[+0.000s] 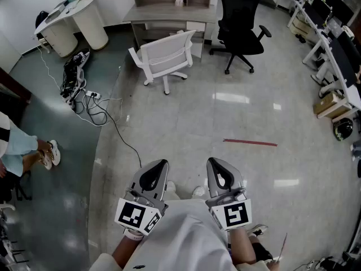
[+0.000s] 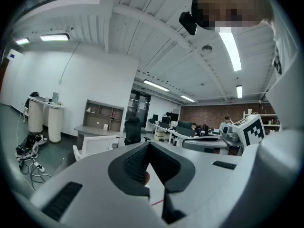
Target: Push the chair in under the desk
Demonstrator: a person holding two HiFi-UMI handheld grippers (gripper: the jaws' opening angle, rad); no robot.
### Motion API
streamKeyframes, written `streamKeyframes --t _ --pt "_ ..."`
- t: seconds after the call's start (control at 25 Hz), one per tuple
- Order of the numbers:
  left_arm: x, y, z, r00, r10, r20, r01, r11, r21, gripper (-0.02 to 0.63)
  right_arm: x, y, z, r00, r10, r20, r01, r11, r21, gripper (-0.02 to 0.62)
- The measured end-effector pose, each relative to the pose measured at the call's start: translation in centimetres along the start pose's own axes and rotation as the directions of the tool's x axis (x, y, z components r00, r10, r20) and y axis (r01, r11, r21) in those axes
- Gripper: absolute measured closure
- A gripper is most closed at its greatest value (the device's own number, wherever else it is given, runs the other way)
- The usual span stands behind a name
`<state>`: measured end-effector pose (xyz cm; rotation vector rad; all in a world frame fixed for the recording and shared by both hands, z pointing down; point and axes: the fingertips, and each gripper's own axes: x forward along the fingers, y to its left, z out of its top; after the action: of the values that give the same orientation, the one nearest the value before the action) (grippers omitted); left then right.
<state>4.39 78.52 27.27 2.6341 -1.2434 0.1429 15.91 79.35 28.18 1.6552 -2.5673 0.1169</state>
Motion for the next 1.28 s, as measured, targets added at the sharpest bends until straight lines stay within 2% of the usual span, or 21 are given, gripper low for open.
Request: streamKeyframes --t 0.2,0.44,0.64,1.28 --pt "-0.5 0.5 -0.4 1.000 0.007 -0.021 -0.007 1.000 0.002 0.600 0.1 0.9 -0.3 1.000 0.009 -0.007 -0.009 1.000 0.002 0.588" --pt "-0.4 0.8 -0.3 1.000 0.009 -0.025 -0.009 1.000 -0.009 0.600 0.3 1.2 0.4 0.999 0.034 0.038 -0.035 0.999 0.020 0.588" --pt "-0.7 2.0 -0.3 1.000 0.010 -0.015 -0.010 1.000 -0.012 0.600 0.9 1.5 -0.4 1.000 0.019 0.019 -0.019 0.999 0.025 0.588" --pt "-2.3 11.1 -0.4 1.000 -0.011 -0.025 0.009 0.999 -0.042 0.600 7.5 6.2 -0.9 1.000 -0.028 0.000 0.028 0.999 0.044 0.588"
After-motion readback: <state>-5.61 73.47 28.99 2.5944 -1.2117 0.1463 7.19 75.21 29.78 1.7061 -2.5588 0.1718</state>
